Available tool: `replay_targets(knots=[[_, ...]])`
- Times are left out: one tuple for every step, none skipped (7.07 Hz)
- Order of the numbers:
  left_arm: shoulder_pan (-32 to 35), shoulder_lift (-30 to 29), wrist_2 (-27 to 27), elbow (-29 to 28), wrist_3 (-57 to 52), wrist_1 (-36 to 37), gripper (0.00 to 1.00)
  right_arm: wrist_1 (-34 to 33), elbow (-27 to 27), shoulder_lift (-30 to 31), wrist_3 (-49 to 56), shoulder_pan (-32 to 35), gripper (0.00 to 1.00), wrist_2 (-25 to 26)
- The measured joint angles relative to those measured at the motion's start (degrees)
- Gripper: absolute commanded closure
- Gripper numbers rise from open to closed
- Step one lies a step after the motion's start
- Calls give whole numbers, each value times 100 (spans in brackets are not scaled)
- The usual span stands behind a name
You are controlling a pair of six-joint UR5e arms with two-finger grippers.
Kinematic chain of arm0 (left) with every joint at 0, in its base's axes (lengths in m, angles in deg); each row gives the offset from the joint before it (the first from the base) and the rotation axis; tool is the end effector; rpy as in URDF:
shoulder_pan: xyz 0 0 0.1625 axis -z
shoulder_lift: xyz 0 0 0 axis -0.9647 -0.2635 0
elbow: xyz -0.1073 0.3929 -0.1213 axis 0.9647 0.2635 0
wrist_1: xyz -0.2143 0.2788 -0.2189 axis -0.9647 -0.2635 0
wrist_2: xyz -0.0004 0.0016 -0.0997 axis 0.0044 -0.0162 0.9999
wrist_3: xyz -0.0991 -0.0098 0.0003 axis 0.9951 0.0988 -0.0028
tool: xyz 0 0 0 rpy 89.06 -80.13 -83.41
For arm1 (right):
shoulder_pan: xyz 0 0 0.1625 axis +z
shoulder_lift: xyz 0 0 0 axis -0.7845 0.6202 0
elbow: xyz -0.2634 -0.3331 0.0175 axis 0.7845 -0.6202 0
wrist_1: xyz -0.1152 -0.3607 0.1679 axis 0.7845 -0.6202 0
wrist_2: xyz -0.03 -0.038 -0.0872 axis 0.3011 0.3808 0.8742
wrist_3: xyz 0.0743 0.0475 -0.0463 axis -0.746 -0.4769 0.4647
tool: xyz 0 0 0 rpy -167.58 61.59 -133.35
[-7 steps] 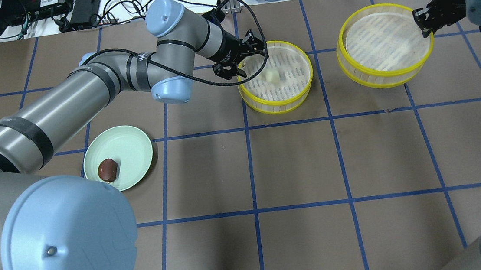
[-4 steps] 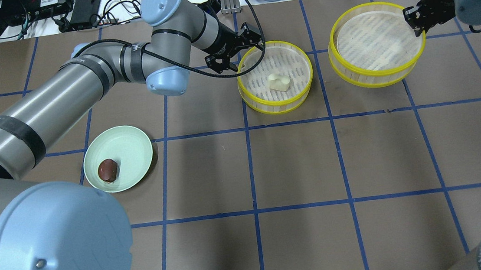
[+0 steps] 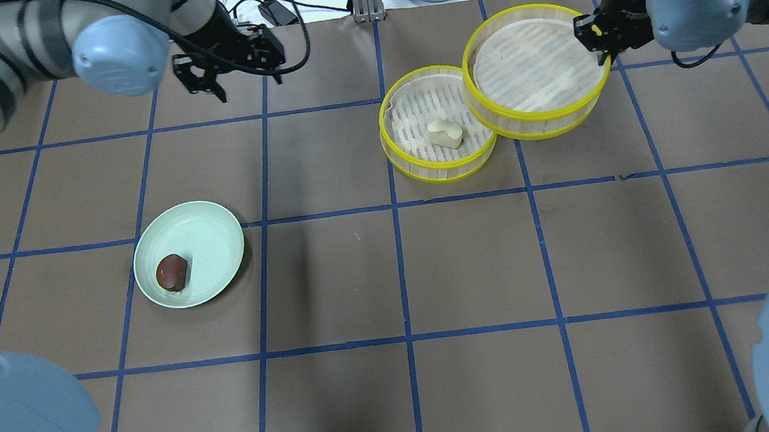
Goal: Stack buns with steamer
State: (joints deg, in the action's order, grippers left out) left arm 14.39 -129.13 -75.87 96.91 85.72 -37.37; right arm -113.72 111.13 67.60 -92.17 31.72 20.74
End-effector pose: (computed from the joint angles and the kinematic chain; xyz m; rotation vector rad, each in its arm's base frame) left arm -0.1309 -0.6574 0.3837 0.1415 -3.0528 0.1460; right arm 0.0529 -0.6430 0.3573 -0.3091 -3.0454 0.2454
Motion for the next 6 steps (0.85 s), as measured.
replay_targets(knots=[[-316,198,-354,42,-493,-271,0,-12,0,-51,-543,278,100,-9],[-559,365,-674,140,-834,-480,0,-50,-1,-145,-962,519,100,-25],[-745,499,-898,358,-1048,-614,0,-93,-2,-257,-1279,705,100,-43],[-901,580,-985,706,-1171,-647,0,-124,-2,-353,-1495,832,100,-49],[-1031,610,-1007,1118,-1319,-592,0,-147,-1,-421,-1677,923,100,-54],[-1108,594,-1010,1504,-1478,-502,0,-160,0,-460,-1811,982,100,-57]])
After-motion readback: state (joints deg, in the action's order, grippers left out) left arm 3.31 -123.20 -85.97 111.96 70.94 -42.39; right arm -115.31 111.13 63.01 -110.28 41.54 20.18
